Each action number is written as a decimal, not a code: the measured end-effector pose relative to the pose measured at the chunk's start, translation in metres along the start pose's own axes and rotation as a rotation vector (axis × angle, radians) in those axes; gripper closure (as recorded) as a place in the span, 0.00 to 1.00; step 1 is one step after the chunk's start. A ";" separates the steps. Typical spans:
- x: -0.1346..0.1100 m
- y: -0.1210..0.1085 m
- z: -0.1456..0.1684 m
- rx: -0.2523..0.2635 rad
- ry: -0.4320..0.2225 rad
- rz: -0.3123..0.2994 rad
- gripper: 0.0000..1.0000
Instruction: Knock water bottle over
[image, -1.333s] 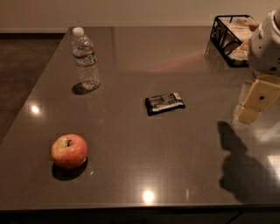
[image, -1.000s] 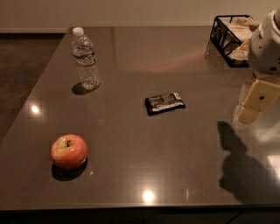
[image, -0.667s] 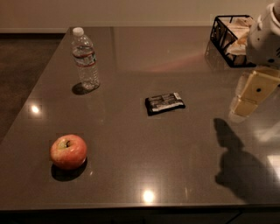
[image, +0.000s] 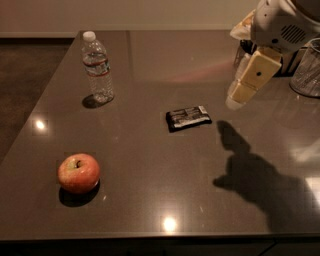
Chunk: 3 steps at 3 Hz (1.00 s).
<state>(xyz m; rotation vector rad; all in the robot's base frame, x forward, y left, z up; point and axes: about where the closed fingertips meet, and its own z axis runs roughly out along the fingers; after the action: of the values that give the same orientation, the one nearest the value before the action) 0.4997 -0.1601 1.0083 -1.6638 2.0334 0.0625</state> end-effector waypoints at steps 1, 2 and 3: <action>-0.029 -0.019 0.014 -0.017 -0.104 0.018 0.00; -0.059 -0.029 0.035 -0.045 -0.184 0.028 0.00; -0.089 -0.039 0.062 -0.068 -0.240 0.047 0.00</action>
Offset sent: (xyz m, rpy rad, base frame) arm 0.0744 0.0966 -0.0022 0.2942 0.0178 0.0744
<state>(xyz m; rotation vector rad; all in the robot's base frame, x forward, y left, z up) 0.5681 -0.0675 1.0018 -1.5653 1.9066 0.3347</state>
